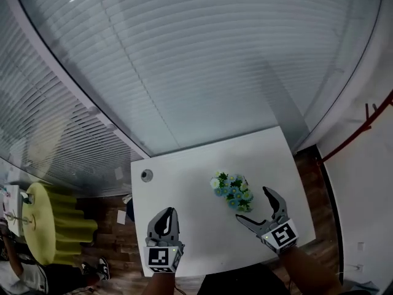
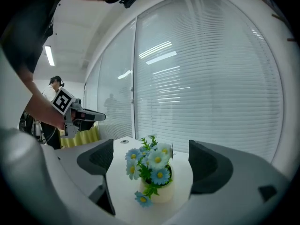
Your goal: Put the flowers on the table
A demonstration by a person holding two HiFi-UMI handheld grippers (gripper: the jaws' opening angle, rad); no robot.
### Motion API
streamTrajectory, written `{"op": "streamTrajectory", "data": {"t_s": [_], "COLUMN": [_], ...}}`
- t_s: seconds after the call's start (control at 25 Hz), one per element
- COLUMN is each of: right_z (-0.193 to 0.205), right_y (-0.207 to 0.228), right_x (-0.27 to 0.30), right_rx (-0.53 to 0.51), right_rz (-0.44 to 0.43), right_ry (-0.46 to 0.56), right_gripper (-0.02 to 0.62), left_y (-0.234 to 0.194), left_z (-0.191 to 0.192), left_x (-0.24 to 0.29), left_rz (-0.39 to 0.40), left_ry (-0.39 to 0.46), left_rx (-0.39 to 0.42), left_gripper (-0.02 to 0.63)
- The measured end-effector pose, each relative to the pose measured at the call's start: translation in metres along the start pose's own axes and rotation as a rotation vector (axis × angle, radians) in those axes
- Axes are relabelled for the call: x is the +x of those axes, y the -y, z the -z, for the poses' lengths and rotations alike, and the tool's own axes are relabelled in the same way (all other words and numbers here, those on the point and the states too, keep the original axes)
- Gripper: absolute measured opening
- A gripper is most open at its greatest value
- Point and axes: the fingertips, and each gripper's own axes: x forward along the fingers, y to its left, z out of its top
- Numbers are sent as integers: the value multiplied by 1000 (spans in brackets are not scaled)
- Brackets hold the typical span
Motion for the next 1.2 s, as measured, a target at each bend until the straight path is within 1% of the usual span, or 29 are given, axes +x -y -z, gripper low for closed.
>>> {"op": "streamTrajectory", "data": {"t_s": [0.32,0.56,0.76,0.92,1.12,1.2], "right_z": [-33,-62,-90,-105,-109,-110], "right_y": [20,36,39,45,48,48], "right_x": [-14,-30,-38,-37,-30,-31], "right_rx": [3,10,-20,-37,-47,-33], "right_rz": [35,98,98,99,95,89], "right_ry": [50,112,173,176,148,146], "right_gripper": [485,485,484,483,483,483], "left_y": [-6,-9,-11,-14,-20,-19], "left_z": [-31,-51,-60,-67,-73,-78], "left_x": [-13,-21,-30,-32,-29,-33], "left_rz": [-26,-54,-60,-58,-60,-63], "left_ry": [35,68,74,82,86,90], "left_rx": [20,25,29,35,40,42], "left_gripper": [21,21,21,20,21,20]}}
